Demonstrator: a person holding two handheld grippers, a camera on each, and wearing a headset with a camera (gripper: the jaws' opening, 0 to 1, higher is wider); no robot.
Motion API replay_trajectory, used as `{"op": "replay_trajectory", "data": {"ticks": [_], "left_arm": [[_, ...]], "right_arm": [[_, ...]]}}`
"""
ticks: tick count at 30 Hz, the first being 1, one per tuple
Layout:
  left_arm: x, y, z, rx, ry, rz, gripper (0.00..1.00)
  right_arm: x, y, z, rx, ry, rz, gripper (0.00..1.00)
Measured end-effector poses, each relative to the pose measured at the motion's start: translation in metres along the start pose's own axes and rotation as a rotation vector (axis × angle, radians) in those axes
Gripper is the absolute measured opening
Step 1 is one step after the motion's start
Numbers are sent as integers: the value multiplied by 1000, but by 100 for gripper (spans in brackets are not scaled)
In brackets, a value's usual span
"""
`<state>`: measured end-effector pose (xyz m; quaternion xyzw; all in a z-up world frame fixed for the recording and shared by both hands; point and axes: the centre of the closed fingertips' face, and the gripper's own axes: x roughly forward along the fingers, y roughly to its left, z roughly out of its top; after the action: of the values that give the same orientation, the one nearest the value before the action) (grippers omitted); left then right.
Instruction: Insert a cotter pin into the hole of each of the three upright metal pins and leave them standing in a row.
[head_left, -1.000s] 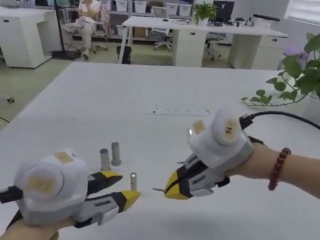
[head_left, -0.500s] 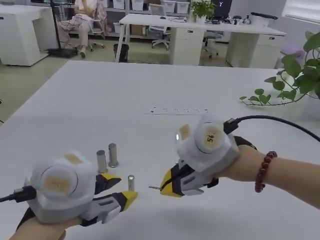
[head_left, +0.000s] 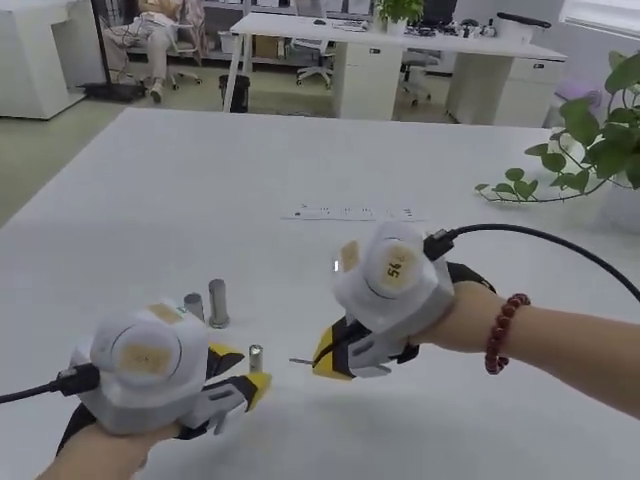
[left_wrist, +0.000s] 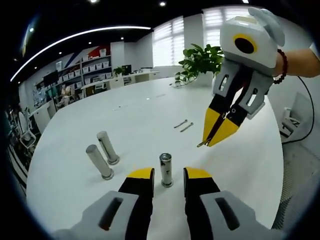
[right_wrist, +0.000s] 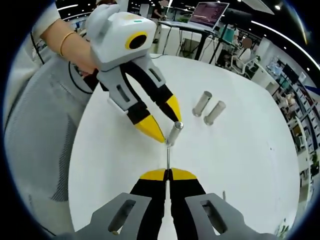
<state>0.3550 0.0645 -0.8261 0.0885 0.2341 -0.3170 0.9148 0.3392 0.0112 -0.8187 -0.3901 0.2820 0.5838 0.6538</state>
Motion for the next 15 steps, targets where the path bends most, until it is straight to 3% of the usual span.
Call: {"op": "replay_trajectory", "data": {"ticks": [8,15], "left_arm": [[4,2,1,5,-6,-2,9],[4,1,-2,16,-9,-21,8]], "right_arm": [[5,-9,3,-24,-2,-16,3],[12,-11,4,-46,0,-18,3]]}}
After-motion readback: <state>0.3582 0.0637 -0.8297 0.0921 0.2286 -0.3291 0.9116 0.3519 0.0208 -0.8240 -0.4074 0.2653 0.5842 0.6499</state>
